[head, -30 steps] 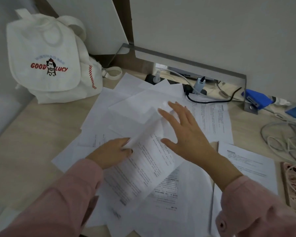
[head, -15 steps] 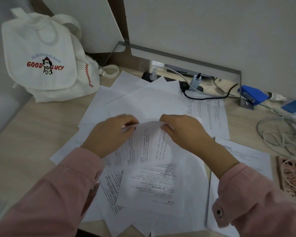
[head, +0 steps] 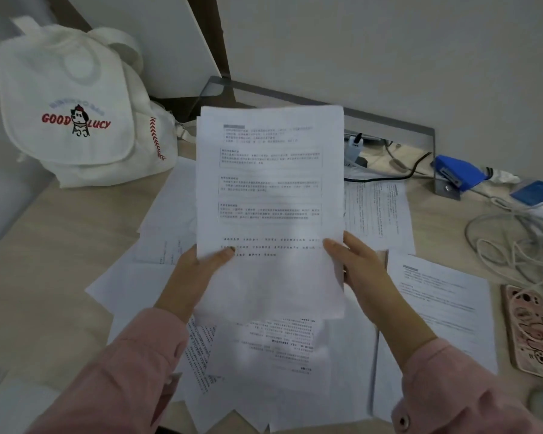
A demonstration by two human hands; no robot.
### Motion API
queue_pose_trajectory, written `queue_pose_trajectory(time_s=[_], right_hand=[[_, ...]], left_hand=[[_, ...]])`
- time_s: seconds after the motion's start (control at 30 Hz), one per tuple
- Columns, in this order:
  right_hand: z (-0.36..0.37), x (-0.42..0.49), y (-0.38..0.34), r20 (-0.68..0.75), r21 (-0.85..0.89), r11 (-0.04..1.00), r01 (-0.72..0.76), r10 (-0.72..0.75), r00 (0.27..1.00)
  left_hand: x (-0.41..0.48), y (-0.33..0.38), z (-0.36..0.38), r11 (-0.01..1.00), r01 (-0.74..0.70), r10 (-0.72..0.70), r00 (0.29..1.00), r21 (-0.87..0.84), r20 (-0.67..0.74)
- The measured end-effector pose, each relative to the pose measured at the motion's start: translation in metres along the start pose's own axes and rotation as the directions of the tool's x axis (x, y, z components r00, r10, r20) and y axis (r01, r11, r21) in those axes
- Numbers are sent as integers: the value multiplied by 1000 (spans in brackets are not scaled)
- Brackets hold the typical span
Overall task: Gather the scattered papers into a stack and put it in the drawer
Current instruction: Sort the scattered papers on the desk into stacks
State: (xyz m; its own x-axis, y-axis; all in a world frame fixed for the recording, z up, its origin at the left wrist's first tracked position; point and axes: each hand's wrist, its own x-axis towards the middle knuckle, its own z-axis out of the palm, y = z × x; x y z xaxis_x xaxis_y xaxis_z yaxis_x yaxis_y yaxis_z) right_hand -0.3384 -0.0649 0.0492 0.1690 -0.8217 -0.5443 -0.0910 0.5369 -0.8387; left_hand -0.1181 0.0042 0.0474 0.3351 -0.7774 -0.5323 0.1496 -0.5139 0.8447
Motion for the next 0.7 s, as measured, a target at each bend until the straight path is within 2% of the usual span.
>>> queue_pose_trajectory(time_s=[0.1, 0.2, 0.3, 0.37, 0.5, 0.7], right_hand=[[-7, 4, 22, -63, 42, 994, -99, 101, 993], [-20, 7, 48, -215, 82, 956, -281, 292, 932], [-26, 4, 78, -236, 37, 907, -421, 417, 878], [-24, 1, 89, -227, 71, 891, -449, 453, 862], [-14, 1, 99, -152, 90, 899, -428, 438, 886], [0, 4, 103, -109, -139, 955, -260, 247, 963]], left_hand=[[-2, -7, 0, 998, -37, 40, 998, 51, -49], [-3, -15, -7, 997, 6, 4, 993, 81, -121], [-6, -30, -18, 992, 72, -54, 984, 99, -172], [-8, -41, -26, 988, 116, -93, 975, 104, -201], [-13, -65, -34, 972, 218, -194, 954, 86, -228], [-19, -89, -34, 951, 293, -264, 935, 99, -235]])
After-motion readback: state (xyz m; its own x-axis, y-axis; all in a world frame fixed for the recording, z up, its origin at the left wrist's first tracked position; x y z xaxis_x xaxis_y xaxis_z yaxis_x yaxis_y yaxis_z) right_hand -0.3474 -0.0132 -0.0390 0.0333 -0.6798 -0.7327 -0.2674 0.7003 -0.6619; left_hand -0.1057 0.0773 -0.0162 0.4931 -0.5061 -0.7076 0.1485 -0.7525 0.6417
